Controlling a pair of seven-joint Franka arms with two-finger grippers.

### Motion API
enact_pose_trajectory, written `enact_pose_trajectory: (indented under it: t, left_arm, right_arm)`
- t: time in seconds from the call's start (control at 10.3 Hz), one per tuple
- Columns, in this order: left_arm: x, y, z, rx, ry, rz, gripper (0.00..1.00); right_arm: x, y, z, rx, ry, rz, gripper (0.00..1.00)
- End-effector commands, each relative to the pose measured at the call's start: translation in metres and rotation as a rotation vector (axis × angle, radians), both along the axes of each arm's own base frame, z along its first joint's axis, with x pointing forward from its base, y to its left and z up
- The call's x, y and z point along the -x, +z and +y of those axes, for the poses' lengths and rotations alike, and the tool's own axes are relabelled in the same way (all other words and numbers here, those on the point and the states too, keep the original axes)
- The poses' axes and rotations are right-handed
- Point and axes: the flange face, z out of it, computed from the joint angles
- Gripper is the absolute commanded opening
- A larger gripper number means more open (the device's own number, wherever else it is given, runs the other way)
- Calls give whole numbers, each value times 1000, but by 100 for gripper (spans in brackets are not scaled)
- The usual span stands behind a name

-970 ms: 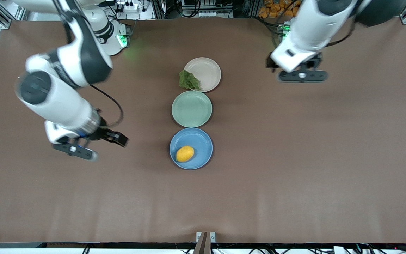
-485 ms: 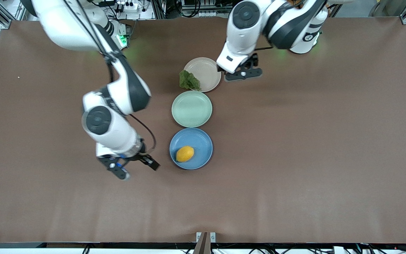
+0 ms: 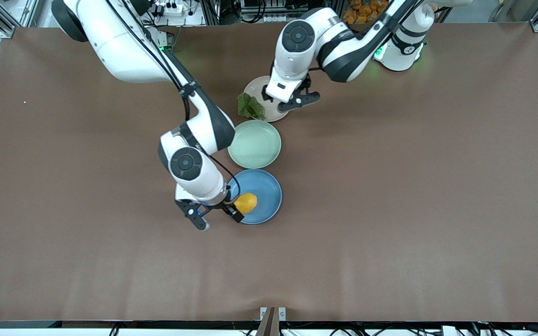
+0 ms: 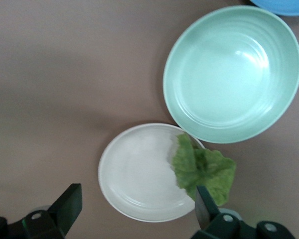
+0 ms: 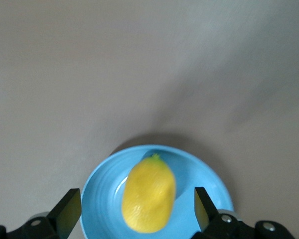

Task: Pick lemon and lettuce from blue and beige plates
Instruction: 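Grasp the lemon with the right gripper while the left gripper grasps the lettuce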

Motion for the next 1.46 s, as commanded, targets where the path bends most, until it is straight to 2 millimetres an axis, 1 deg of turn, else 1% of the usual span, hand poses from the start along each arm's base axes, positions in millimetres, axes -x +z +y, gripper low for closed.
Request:
enact_pose_trajectory:
  t: [0.0,0.19,0.39,0.58,0.68,0.78,0.87,0.97,1.07,1.16,1.26,1.36]
  left_arm:
    - [17,-20,-29,18,53,-39,100]
    - [34,-44,-46,20,67,-76,100]
    - [51,-59,-62,34,75,-114,100]
    - [66,-68,-76,59,87,-140,100]
    - [73,-74,-83,84,96,-144,100]
    - [79,-82,-87,94,93,-146,100]
    - [83,-86,-95,103,100,-145,100]
    - [84,-91,-100,101,105,-150,100]
    - [86,-92,-107,108,113,-152,100]
    - [85,-94,-113,113,119,-153,100]
    - [86,-97,-115,108,118,-162,96]
    - [90,-101,-118,106,113,-159,91]
  right_arm:
    - [-3,-22,11,-32,-28,1,100]
    - [3,-42,16,-21,-20,27,100]
    - [5,-50,15,-27,-28,46,100]
    - [9,-64,20,-26,-23,53,100]
    - [9,-67,21,-27,-19,51,89]
    - [8,-67,19,-29,-19,52,53]
    - [4,-64,15,-49,-36,59,31]
    - [4,-64,15,-62,-45,67,23]
    - [4,-63,14,-64,-40,74,17]
    - [1,-59,10,-74,-53,85,16]
    - [-6,-44,4,-100,-77,114,13]
    - [-15,-19,-6,-106,-31,157,11]
